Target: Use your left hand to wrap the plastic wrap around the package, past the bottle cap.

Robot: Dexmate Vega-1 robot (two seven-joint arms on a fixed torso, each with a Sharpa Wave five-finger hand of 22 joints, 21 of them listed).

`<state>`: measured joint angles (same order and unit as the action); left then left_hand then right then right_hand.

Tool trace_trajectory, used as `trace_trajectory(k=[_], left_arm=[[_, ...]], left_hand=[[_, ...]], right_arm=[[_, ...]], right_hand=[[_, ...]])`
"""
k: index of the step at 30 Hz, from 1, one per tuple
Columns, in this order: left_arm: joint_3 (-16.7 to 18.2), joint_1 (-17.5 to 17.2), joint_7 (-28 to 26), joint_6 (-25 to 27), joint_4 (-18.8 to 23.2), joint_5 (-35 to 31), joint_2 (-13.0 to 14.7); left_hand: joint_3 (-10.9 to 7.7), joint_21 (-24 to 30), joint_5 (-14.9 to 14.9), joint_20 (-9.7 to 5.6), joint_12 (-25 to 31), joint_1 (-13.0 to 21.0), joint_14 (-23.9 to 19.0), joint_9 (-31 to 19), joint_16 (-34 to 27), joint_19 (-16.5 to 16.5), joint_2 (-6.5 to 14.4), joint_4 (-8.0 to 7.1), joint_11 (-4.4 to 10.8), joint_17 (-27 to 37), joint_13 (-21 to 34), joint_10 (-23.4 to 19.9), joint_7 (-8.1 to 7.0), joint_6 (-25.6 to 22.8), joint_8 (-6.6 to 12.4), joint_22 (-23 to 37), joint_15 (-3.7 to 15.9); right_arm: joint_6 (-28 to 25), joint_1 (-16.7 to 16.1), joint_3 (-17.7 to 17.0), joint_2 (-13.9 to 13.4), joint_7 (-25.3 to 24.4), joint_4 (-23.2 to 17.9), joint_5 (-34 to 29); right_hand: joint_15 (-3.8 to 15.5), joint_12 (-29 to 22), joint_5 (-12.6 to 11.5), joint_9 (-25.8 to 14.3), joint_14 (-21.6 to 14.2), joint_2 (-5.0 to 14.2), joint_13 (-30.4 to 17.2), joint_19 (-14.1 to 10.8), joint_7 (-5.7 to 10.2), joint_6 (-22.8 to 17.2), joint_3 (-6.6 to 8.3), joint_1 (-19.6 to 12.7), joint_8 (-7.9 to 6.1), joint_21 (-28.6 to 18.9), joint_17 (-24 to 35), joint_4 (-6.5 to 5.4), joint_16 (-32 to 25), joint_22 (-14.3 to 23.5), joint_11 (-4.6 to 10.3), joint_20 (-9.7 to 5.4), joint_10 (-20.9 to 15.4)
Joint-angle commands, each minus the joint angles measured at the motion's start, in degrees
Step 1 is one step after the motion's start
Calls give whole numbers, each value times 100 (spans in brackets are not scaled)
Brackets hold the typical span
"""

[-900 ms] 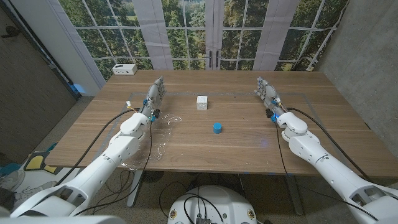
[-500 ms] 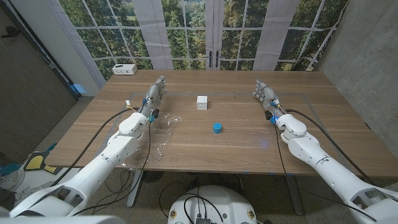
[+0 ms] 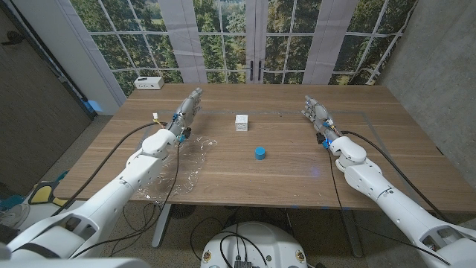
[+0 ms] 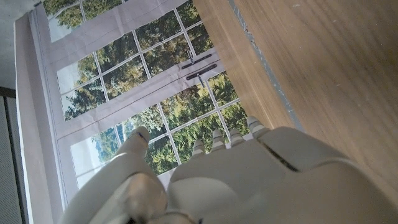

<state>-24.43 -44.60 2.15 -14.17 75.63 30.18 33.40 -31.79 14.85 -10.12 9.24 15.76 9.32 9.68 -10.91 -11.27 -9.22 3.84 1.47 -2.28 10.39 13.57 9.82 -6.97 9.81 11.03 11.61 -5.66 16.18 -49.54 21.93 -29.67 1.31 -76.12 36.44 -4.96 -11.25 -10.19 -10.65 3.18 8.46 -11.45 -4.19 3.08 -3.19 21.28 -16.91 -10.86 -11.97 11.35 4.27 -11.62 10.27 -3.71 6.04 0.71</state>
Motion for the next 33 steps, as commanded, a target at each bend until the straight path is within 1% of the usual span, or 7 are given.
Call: trace_trajectory(k=[1, 6, 11, 21, 23, 25, 33], left_arm=[[-323, 436, 183, 140, -18, -633, 148], [-542, 642, 110, 317, 198, -1208, 331], [-700, 817, 203, 356, 247, -1539, 406], [-927, 1061, 385, 434, 410, -2074, 550], [-962, 1127, 550, 363, 349, -2062, 544], [-999, 1134, 489, 580, 540, -2233, 612], [-1202, 1382, 755, 646, 623, -2661, 697]], left_hand=[[-19, 21, -2, 47, 21, 96, 319, -4, -38, 17, 13, 47, -38, 7, 3, 466, 41, 664, 40, 26, -42], [-37, 20, -1, 53, 1, 129, 331, 0, -25, 19, 45, 72, -92, 7, -2, 500, 53, 649, 45, 27, -44], [-54, 20, 1, 67, 12, 162, 321, 3, -20, 26, 80, 97, -87, 7, -8, 451, 85, 563, 74, 28, -50], [-64, 25, 7, 71, -2, 193, 313, 6, -11, 44, 112, 129, -63, 7, -15, 455, 92, 562, 63, 29, -49], [-64, 25, 7, 70, 0, 194, 313, 6, -10, 44, 113, 131, -57, 7, -16, 448, 89, 562, 62, 30, -45], [-59, 23, 10, 68, -9, 193, 321, 7, -5, 40, 109, 136, -63, 8, -17, 463, 87, 570, 56, 30, -36], [-43, 23, 15, 54, -6, 194, 327, 7, 3, 47, 94, 153, -34, 10, -20, 436, 82, 591, 43, 31, -11]], right_arm=[[35, 25, -8, 20, 80, 100, 50], [98, 33, -32, 55, 129, 199, 97], [157, 28, -47, 88, 166, 259, 132], [203, -52, -81, 65, 201, 199, 180], [211, -73, -84, 59, 148, 177, 151], [208, -91, -97, 67, 143, 165, 179], [255, -120, -105, 65, 178, 180, 191]], right_hand=[[-47, -64, 3, -17, -40, -7, -21, -2, -28, -60, 14, -54, -42, 3, 10, 56, -48, 24, -45, 29, -61], [-58, -59, 2, -17, -51, -3, -21, -12, -33, -67, 14, -53, -43, -2, 12, 56, -53, 25, -45, 34, -52], [-60, -61, 1, -18, -75, -1, -21, -15, -39, -81, 14, -53, -46, -3, 14, 58, -63, 25, -49, 44, -59], [-69, -68, 0, -18, -96, 1, -21, -20, -43, -106, 13, -51, -52, -6, 18, 60, -72, 26, -58, 52, -80], [-72, -68, 0, -18, -96, 2, -21, -22, -53, -120, 13, -50, -56, -7, 19, 60, -72, 27, -60, 55, -80], [-72, -68, -1, -19, -100, 2, -21, -20, -60, -129, 13, -50, -59, -6, 20, 61, -73, 27, -61, 58, -82], [-75, -68, -2, -19, -119, 5, -21, -28, -78, -161, 15, -53, -67, -10, 21, 65, -80, 27, -57, 65, -86]])
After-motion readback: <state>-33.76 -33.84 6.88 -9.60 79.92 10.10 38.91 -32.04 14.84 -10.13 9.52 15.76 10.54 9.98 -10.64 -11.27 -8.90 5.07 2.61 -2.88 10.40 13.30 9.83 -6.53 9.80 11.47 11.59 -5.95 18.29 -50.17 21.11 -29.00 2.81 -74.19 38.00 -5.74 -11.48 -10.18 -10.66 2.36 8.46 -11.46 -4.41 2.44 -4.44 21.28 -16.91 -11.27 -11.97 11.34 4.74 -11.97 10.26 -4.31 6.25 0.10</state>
